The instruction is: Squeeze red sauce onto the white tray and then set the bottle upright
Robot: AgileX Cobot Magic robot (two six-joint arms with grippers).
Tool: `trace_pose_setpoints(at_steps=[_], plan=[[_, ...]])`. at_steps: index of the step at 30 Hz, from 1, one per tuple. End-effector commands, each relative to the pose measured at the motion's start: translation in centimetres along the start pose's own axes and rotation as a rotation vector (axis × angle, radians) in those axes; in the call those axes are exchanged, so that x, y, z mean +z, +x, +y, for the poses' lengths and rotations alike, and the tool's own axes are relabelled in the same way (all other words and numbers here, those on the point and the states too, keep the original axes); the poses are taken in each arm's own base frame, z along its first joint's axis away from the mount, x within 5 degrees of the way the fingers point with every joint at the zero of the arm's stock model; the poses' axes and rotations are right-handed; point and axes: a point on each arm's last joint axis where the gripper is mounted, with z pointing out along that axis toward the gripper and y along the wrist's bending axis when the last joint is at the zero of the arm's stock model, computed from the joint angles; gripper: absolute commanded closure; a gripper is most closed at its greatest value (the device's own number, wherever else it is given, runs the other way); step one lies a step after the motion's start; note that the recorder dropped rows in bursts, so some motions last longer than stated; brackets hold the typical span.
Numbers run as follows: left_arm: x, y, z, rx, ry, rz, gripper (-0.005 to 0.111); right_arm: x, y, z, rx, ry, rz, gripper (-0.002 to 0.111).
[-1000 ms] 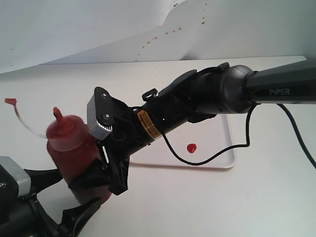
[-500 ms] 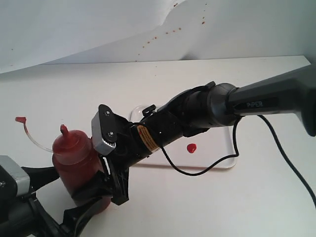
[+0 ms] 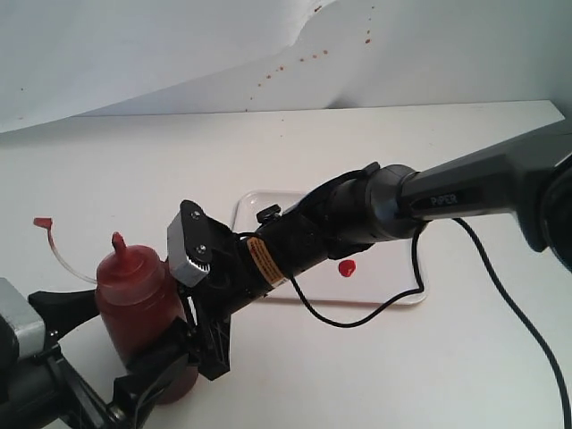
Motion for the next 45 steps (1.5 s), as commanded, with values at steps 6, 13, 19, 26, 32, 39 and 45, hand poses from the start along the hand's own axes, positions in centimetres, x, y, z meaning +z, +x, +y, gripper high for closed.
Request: trace_pose_setpoints(at_steps=[6, 13, 19, 26, 32, 39, 45], plan=[[0.0, -1.5, 0.2, -0.025, -0.022, -0.151, 0.005, 0.1, -0.1, 0.4, -0.028, -0.042, -0.004, 0.051], [0.0, -1.4, 0.2, -0.008, -0.024, -0.144, 0.005, -1.0, -2.8, 0.9, 0.014, -0.039, -0.067, 0.003], [0.0, -1.5, 0.5, -0.026, -0.056, -0.148, 0.005, -2.9, -6.4, 1.7, -0.073, -0.014, -0.106, 0.003], [-0.1, -1.5, 1.2, -0.03, -0.123, -0.151, 0.005, -5.0, -10.0, 2.9, -0.156, 0.023, -0.153, 0.003], [-0.1, -0.7, 1.6, 0.081, -0.179, -0.05, 0.005, -5.9, -11.5, 3.5, -0.159, 0.031, -0.183, 0.003], [-0.1, -0.6, 1.4, 0.097, -0.154, -0.046, 0.005, -8.5, -14.5, 4.4, -0.238, 0.137, -0.198, 0.003], [0.0, -0.6, 0.8, 0.128, -0.09, -0.045, 0.005, -13.6, -15.3, 2.3, -0.149, 0.453, -0.164, 0.01]])
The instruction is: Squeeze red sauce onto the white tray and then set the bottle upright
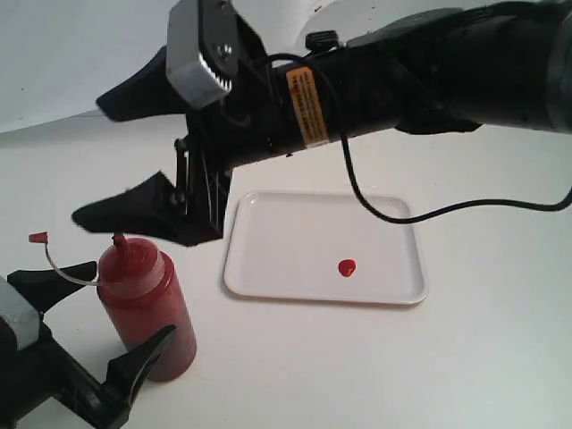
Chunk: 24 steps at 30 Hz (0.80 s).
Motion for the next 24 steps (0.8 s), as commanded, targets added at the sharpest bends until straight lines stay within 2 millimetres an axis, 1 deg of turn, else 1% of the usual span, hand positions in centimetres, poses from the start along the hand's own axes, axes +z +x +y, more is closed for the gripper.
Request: trace_pose_setpoints(at_steps=[1, 2, 3, 5, 6, 7, 10, 11, 14, 15, 16, 20, 24], plan=[[0.1, -0.1, -0.1, -0.007, 0.015, -0.006, 0.005, -3.2, -0.5, -2.7, 0.071, 0.231, 0.043, 0.018], [0.1, -0.1, -0.1, -0.016, 0.015, -0.006, 0.005, -3.9, -0.3, -3.2, 0.086, 0.261, 0.052, 0.024], [0.1, -0.1, -0.1, -0.016, 0.015, -0.006, 0.005, -4.6, -0.1, -3.6, 0.09, 0.289, 0.068, 0.033], [0.1, -0.1, -0.1, -0.016, 0.015, -0.006, 0.005, -5.7, 0.6, -4.3, 0.093, 0.315, 0.105, 0.048], [0.1, -0.1, -0.1, -0.016, 0.015, -0.006, 0.005, -6.6, 1.1, -4.8, 0.103, 0.334, 0.13, 0.061], [0.1, -0.1, -0.1, -0.016, 0.015, -0.006, 0.005, -7.2, 1.6, -5.1, 0.109, 0.343, 0.157, 0.07], [0.1, -0.1, -0.2, -0.008, 0.029, -0.007, 0.005, -9.7, 2.6, -6.3, 0.205, 0.412, 0.161, 0.105], [0.1, -0.1, -0.3, -0.003, 0.037, -0.009, 0.005, -10.7, 3.1, -6.7, 0.232, 0.43, 0.159, 0.108], [0.0, -0.2, -0.5, 0.004, 0.053, -0.012, 0.005, -13.5, 4.6, -7.4, 0.302, 0.488, 0.166, 0.108], [0.0, -0.3, -0.4, 0.005, 0.052, -0.014, 0.005, -14.6, 5.4, -7.6, 0.33, 0.513, 0.175, 0.108], [-0.1, -0.3, -0.4, 0.007, 0.051, -0.01, 0.005, -15.3, 6.0, -7.6, 0.349, 0.527, 0.182, 0.108], [-1.0, -0.6, -0.1, 0.003, 0.011, 0.021, 0.005, -18.3, 9.3, -7.1, 0.43, 0.606, 0.234, 0.108], [-2.5, -1.3, 0.2, 0.002, -0.013, 0.035, 0.005, -21.2, 12.5, -6.2, 0.481, 0.705, 0.313, 0.108]])
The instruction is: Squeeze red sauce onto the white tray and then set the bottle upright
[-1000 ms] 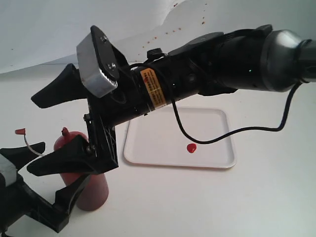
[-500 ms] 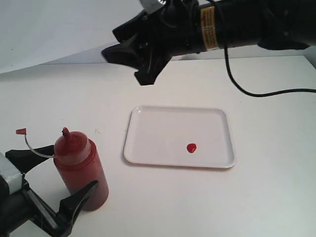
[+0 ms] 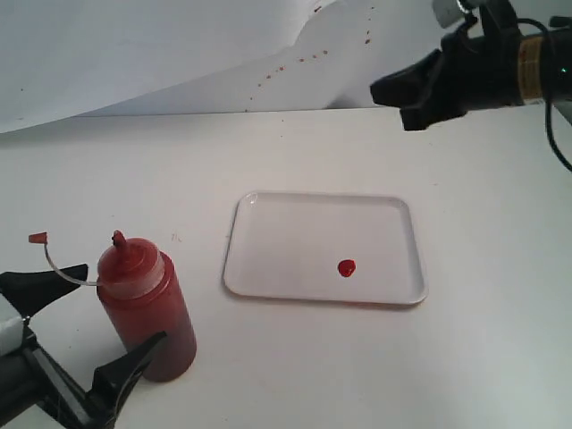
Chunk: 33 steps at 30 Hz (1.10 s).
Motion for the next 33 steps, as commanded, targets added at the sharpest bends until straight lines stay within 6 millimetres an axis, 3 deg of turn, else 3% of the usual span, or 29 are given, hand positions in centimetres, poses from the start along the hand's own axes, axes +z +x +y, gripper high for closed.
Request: trace_pose_setpoints(at_steps=[1, 8, 13, 19, 33], plan=[[-1.8, -0.8, 0.3, -0.009, -0.035, 0.003, 0.005, -1.8, 3.6, -2.0, 0.054, 0.116, 0.052, 0.108], [-6.0, -3.2, 0.6, -0.047, -0.097, -0.235, 0.005, -3.7, 7.4, -3.0, 0.268, 0.277, -0.139, 0.108], [-8.9, -4.5, 0.6, -0.062, -0.118, -0.456, 0.005, -4.4, 10.5, -1.9, 0.335, 0.387, -0.226, 0.108], [-11.5, -5.1, 0.4, -0.243, -0.07, -0.667, 0.005, -5.0, 12.2, 0.0, 0.337, 0.403, -0.322, 0.108], [-11.9, -4.9, 0.4, -0.319, -0.04, -0.68, 0.005, -5.1, 12.4, 0.6, 0.322, 0.396, -0.351, 0.108]])
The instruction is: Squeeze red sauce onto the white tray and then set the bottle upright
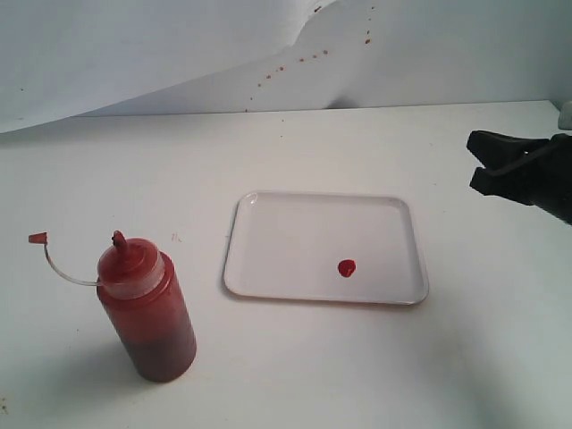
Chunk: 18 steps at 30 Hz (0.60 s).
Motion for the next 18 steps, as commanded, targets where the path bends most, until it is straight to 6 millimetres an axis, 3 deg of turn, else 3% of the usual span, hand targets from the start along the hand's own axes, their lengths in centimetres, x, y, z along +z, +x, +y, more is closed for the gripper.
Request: trace_pose_setpoints(at_steps=[1, 14, 16, 18], plan=[[-0.03, 0.0, 0.0, -0.012, -0.002, 0.005, 0.005, -0.24, -0.16, -0.12, -0.006, 0.006, -0.016, 0.108], [-0.03, 0.08, 0.19, -0.07, -0.023, 0.014, 0.006, -0.24, -0.16, -0.12, -0.006, 0.006, -0.016, 0.108], [-0.03, 0.12, 0.19, -0.069, -0.023, 0.018, 0.016, -0.24, -0.16, -0.12, -0.006, 0.006, -0.016, 0.108], [-0.04, 0.17, 0.2, -0.069, -0.025, 0.024, 0.037, -0.24, -0.16, -0.12, -0.006, 0.006, -0.016, 0.108]])
